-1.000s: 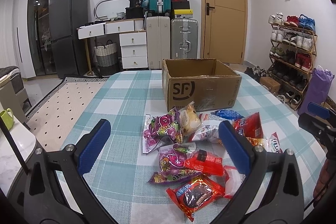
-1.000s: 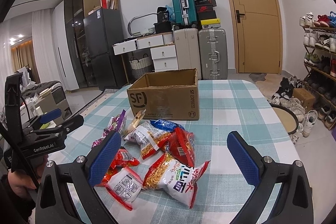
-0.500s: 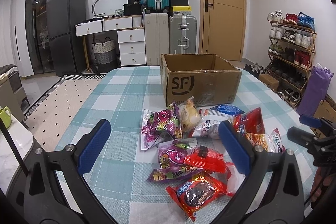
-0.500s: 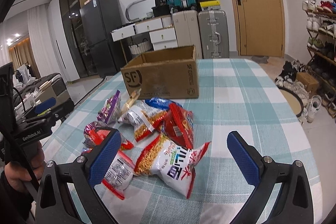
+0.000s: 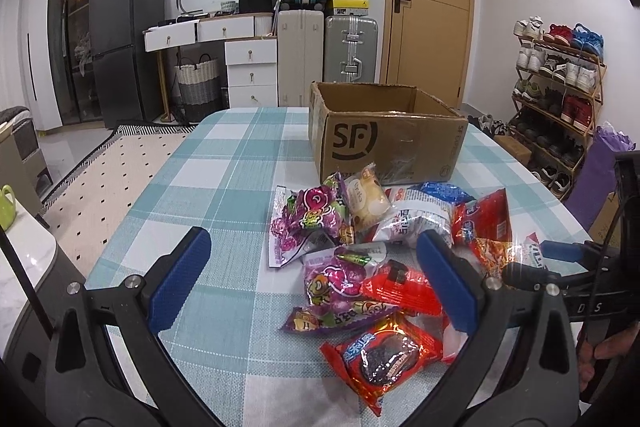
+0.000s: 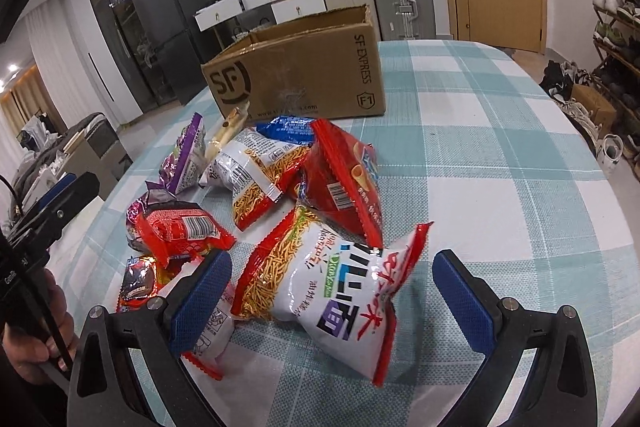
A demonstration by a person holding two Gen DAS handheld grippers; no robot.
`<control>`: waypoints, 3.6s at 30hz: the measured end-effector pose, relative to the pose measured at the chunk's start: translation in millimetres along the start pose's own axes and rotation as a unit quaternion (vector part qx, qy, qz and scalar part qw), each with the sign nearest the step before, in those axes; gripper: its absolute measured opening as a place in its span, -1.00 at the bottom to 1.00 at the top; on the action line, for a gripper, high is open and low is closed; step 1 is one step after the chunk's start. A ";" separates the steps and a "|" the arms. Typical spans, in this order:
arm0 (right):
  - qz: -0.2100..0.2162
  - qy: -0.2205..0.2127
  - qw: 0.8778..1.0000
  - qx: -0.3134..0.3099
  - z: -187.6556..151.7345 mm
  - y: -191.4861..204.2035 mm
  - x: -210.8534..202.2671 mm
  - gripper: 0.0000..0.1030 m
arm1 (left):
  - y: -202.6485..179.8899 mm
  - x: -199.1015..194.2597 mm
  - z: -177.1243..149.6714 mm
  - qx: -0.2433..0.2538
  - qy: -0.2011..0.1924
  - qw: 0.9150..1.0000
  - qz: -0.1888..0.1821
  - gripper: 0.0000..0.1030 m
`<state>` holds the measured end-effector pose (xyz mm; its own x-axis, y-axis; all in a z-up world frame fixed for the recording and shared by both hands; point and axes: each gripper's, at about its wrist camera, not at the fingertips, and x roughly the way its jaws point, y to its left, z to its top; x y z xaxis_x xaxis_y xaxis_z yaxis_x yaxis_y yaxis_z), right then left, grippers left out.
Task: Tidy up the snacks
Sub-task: 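Grasp the white-and-red noodle snack bag with the right gripper, then grasp the red Oreo-style packet with the left gripper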
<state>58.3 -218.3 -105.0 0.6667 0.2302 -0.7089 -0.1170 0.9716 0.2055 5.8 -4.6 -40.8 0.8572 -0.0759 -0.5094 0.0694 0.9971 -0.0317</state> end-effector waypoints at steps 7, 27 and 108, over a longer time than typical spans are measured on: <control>-0.011 0.026 1.000 -0.011 2.8 8.6 14.2 0.99 | 3.3 -0.1 -5.2 0.001 0.005 1.000 0.001 0.99; 0.006 0.042 0.999 -0.017 -3.2 14.1 20.9 0.44 | 6.3 6.1 -19.9 0.012 0.040 0.999 0.010 0.99; 0.030 -0.026 0.999 0.028 -8.6 0.6 -23.6 0.38 | 18.3 -4.9 -35.8 -0.013 0.163 0.982 -0.094 -0.29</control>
<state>36.2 -222.7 -94.0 0.6975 0.2837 -0.6580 -0.1172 0.9511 0.2859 -15.5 14.2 -69.7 0.6217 -0.2556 -0.7403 0.1935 0.9661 -0.1711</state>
